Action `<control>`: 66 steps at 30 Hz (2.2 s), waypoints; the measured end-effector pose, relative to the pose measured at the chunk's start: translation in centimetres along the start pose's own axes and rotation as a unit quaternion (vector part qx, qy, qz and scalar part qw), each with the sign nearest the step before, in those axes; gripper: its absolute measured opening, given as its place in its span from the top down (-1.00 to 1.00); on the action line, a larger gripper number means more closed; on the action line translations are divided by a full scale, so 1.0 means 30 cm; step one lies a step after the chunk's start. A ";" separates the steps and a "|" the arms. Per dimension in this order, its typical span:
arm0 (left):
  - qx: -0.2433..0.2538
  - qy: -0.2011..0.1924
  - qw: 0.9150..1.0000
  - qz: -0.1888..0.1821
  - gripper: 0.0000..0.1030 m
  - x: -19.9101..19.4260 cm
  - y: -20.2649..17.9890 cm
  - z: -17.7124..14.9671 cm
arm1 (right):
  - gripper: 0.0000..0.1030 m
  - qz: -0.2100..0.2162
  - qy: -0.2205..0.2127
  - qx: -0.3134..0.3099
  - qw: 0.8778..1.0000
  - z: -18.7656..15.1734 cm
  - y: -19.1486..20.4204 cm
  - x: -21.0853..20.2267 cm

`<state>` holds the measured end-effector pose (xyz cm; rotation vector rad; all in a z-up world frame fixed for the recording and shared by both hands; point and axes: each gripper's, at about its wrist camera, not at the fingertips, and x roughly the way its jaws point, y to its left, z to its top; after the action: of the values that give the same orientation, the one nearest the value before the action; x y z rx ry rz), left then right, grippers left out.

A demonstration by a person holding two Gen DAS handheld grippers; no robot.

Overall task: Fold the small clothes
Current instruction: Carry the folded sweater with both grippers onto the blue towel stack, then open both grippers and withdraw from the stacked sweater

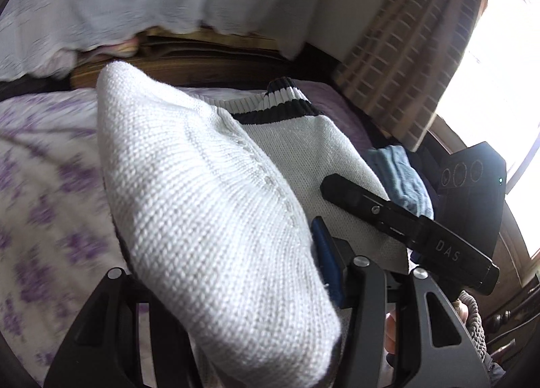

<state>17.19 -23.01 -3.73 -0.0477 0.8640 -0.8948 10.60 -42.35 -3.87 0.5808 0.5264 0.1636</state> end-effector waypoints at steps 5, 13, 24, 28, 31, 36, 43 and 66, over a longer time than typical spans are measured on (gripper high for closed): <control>0.027 0.008 0.999 -0.024 -0.01 0.116 -0.213 0.066 | 0.15 -0.023 -0.033 0.012 0.999 0.074 -0.142 -0.155; 0.079 0.019 0.994 -0.066 -0.01 0.311 -0.589 0.156 | 0.15 -0.078 -0.091 0.028 0.992 0.191 -0.396 -0.452; 0.129 0.039 0.986 -0.100 -0.01 0.606 -0.999 0.222 | 0.15 -0.138 -0.152 0.069 0.976 0.263 -0.728 -0.724; 0.141 0.068 0.986 -0.064 -0.16 0.767 -1.037 0.191 | 0.15 -0.185 -0.131 0.098 0.969 0.210 -0.879 -0.681; 0.138 0.077 0.987 -0.022 -0.75 0.882 -1.005 0.130 | 0.01 -0.168 -0.122 0.129 0.970 0.134 -0.998 -0.647; 0.079 0.093 0.991 -0.058 -0.92 0.933 -0.917 0.122 | -0.01 -0.176 -0.121 0.107 0.971 0.130 -0.994 -0.628; 0.133 0.029 0.990 0.033 -0.92 0.752 -0.990 0.109 | -0.16 -0.205 -0.156 0.089 0.962 0.127 -0.851 -0.726; 0.191 -0.056 0.973 0.120 -0.92 0.289 -0.920 -0.270 | -0.88 -0.379 -0.162 0.009 0.911 -0.289 -0.384 -0.931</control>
<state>-3.80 -44.49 -4.33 0.3321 0.5677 -0.8082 -17.77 -55.87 -4.55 0.3758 0.3959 -0.6696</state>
